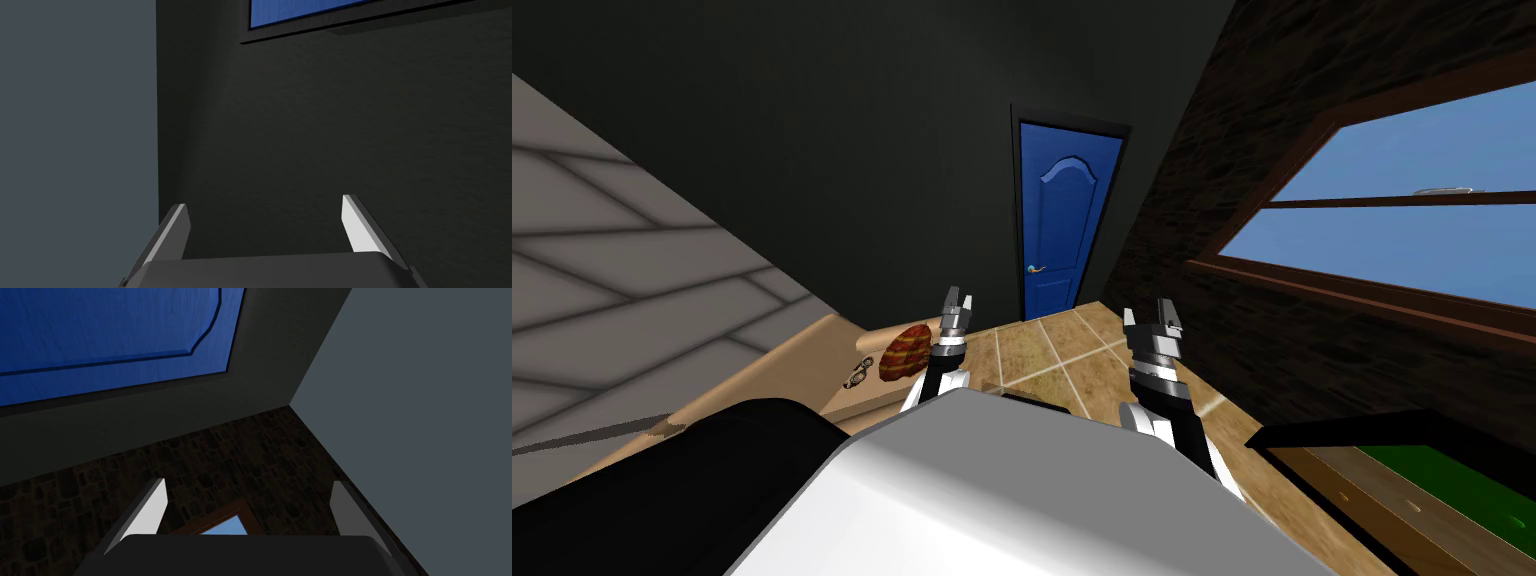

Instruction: Pull the door open

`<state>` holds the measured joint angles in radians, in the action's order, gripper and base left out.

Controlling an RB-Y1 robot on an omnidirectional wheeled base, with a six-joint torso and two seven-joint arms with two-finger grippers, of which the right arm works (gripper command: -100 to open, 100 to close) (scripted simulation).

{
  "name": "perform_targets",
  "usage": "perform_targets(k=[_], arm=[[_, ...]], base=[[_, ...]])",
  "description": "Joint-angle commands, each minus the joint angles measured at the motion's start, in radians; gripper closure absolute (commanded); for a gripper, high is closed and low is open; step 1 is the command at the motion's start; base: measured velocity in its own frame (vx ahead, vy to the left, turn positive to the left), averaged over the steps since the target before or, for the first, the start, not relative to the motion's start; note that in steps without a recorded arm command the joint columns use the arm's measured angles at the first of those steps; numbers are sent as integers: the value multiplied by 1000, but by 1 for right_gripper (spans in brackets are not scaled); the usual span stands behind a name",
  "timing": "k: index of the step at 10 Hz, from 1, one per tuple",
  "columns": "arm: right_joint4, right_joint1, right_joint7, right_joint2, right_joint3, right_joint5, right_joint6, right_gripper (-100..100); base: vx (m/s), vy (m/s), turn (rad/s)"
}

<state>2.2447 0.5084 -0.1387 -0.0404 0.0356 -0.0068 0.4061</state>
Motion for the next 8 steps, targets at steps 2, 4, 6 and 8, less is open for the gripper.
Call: perform_targets(k=[2,4,6,8], arm=[[-50,-22,4,-10,-6,-6,8,-100],[-94,-40,7,-19,-11,-11,16,-100],[-132,-57,10,-26,-16,-15,22,-100],[-173,-75,13,-33,-21,-20,29,-100]], base=[[54,2,125],[93,0,103],[69,7,79],[70,-6,90]])
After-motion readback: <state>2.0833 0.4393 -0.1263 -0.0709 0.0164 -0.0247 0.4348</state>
